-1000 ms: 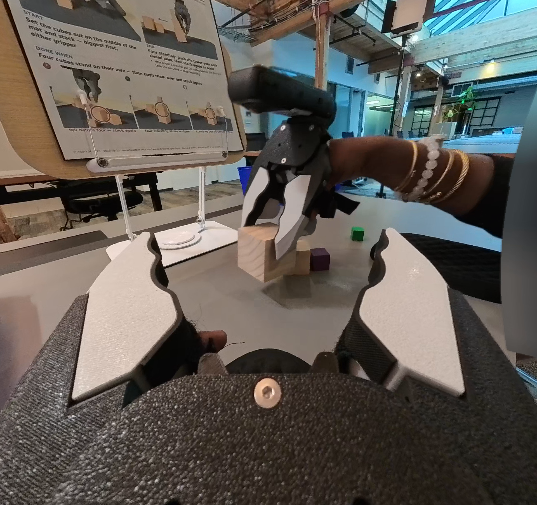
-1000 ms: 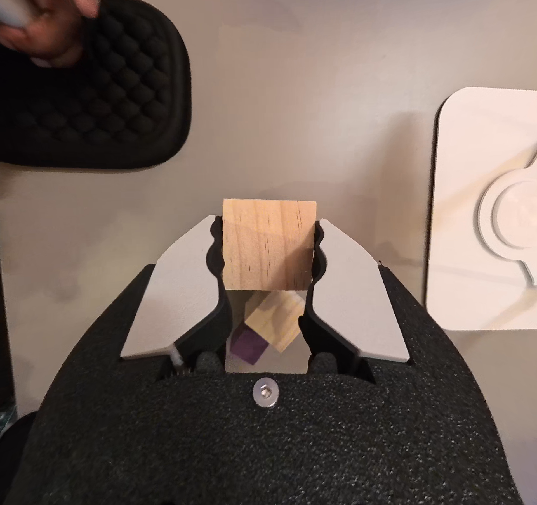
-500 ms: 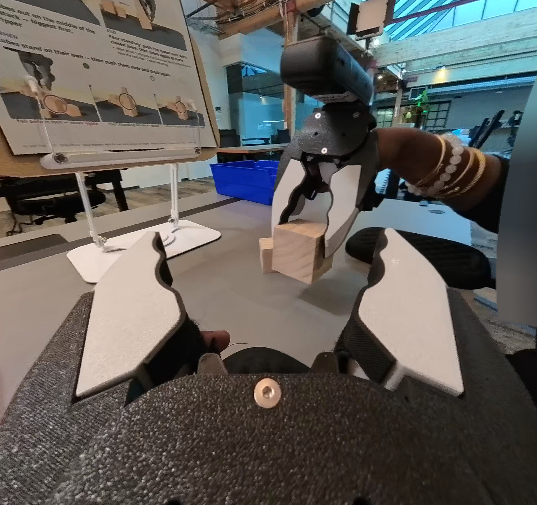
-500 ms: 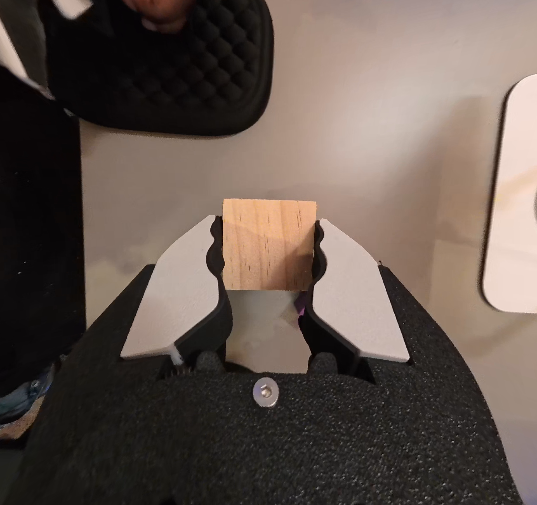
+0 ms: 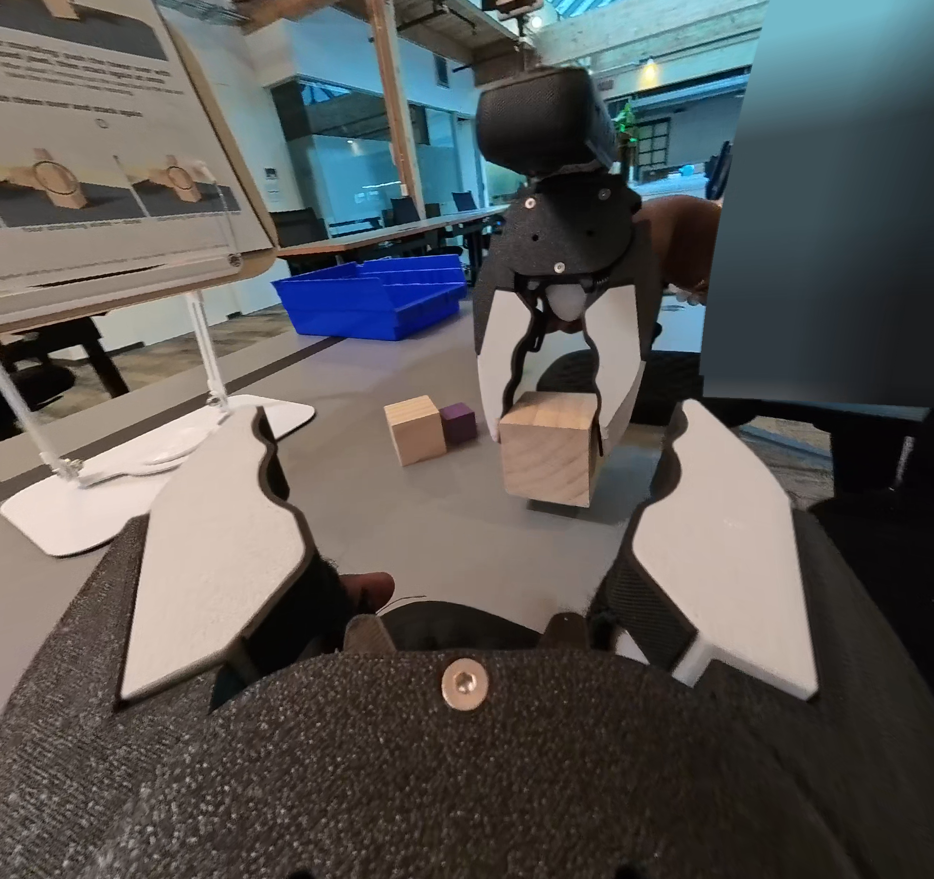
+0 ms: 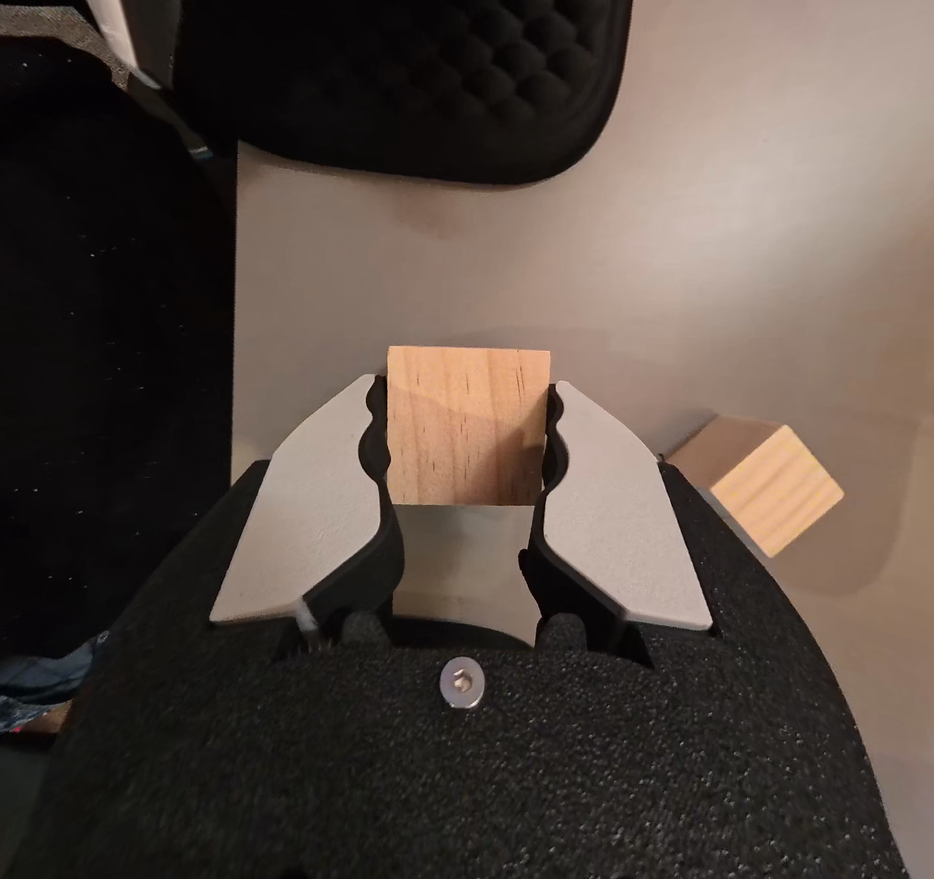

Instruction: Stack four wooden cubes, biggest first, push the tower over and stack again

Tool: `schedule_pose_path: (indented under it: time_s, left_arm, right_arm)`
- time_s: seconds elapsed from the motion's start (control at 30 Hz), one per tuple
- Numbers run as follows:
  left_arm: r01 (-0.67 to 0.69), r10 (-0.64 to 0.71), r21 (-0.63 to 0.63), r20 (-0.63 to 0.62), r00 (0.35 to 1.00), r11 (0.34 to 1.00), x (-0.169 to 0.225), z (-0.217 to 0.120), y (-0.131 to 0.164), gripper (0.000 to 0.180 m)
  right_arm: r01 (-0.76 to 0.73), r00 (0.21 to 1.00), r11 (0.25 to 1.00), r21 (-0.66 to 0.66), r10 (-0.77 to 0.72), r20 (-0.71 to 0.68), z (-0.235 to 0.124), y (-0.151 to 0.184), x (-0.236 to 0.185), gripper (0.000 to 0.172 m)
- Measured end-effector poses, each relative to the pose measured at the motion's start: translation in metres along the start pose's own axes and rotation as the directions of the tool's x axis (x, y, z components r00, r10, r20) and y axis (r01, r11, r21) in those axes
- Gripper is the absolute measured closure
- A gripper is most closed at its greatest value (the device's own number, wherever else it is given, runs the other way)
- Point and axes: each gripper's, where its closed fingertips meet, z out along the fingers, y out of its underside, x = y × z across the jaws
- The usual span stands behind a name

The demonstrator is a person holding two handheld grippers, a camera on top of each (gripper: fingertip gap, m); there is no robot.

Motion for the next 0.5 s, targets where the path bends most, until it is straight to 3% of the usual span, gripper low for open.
schedule_pose_path:
  time_s: [0.27,0.5]
  left_arm:
    - [-0.011,0.006,-0.027,-0.188,0.982,1.0,0.023,0.001,0.004,0.041]
    - [-0.033,0.021,-0.045,-0.239,0.971,0.998,0.031,0.001,0.007,0.044]
  right_arm:
    - [-0.009,1.0,1.0,-0.003,0.009,-0.01,0.002,0.003,-0.012,0.113]
    - [-0.02,1.0,1.0,0.012,0.021,-0.023,0.006,0.001,-0.013,0.113]
